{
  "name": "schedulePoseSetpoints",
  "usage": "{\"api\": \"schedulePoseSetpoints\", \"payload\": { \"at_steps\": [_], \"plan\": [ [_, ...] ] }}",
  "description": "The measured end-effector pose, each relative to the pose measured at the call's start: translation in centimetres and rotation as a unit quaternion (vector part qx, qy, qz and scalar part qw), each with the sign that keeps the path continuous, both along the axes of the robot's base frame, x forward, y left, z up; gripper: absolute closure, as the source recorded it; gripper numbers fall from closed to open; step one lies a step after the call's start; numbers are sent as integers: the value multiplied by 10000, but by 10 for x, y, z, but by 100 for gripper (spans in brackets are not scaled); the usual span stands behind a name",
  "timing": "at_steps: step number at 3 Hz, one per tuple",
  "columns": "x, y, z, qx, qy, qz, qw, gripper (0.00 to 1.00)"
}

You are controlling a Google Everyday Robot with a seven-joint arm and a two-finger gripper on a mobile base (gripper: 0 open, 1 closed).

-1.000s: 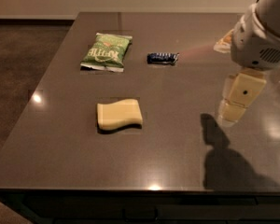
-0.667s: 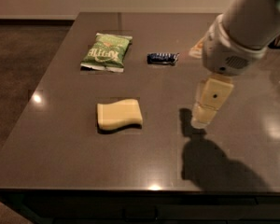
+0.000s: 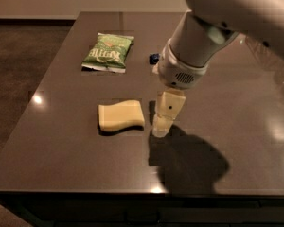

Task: Move sponge near rxbar blueberry

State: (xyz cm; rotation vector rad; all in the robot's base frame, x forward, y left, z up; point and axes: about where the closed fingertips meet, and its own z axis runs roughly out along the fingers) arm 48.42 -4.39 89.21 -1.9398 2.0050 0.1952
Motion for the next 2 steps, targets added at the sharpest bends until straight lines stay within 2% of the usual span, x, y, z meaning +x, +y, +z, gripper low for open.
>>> {"api": "schedulePoseSetpoints", "payload": {
  "at_steps": [1,2],
  "plan": [
    [0,27,-23,77,237,49,9997,0],
    [2,44,-37,91,355,19,9993,0]
  ]
}}
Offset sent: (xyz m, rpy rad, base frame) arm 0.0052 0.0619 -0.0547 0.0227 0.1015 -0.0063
